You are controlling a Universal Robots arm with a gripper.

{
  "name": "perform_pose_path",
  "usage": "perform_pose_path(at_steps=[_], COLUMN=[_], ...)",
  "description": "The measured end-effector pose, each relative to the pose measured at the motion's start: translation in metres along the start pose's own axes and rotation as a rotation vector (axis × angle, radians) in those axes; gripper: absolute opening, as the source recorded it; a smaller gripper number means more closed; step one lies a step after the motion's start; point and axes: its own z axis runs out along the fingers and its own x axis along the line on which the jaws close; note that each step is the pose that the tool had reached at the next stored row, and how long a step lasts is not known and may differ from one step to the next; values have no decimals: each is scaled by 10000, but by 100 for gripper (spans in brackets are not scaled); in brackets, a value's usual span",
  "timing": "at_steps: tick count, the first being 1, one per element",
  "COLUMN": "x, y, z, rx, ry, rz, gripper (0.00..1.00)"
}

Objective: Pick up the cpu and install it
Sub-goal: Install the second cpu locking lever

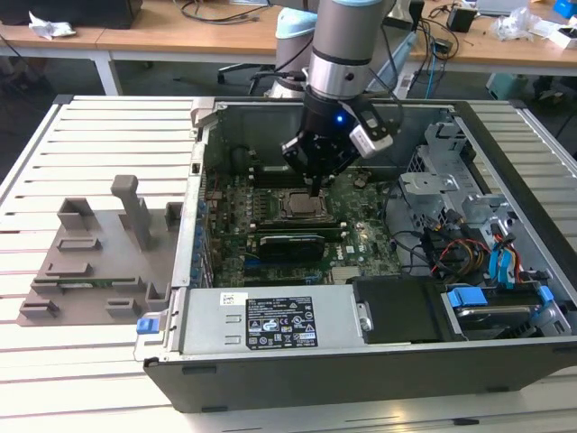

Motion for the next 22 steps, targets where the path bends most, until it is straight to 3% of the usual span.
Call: perform_pose_path(at_steps=[10, 14, 22], x=[26, 43, 65], y=[-31, -52, -80], z=[-312, -521, -799], rx=[24, 32, 49], ry=[4, 4, 7], rz=[2, 3, 4], gripper=[11, 11, 11])
